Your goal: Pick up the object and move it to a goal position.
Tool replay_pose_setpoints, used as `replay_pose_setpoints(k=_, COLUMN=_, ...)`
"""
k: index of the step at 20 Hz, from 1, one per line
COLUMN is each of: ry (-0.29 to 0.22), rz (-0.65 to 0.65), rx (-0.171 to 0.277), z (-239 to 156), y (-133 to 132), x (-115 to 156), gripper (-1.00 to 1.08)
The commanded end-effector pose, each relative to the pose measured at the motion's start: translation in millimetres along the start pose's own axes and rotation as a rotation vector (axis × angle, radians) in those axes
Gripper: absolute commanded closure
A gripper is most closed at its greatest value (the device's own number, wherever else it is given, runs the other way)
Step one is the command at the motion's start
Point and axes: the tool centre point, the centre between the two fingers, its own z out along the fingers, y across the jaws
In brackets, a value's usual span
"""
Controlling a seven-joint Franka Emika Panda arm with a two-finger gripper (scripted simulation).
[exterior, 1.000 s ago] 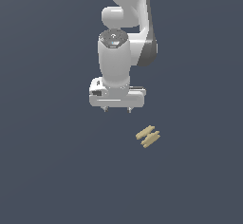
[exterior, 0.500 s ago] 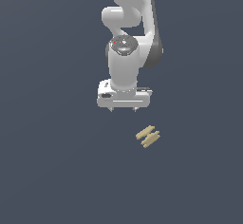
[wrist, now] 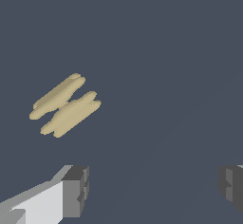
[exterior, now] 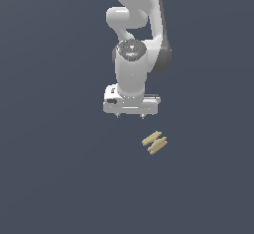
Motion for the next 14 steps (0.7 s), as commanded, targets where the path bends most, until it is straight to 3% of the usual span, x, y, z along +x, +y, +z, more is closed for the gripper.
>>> replay_pose_setpoints(k=1, ry=0.000, rz=0.030, rx=0.001, z=3.0, y=-3.8, x=2.0, gripper=-0.92)
replay_pose_setpoints(k=14, ry=0.000, rz=0.292, rx=0.005, z=29.7, y=-36.8, x=17.8, gripper=-0.92)
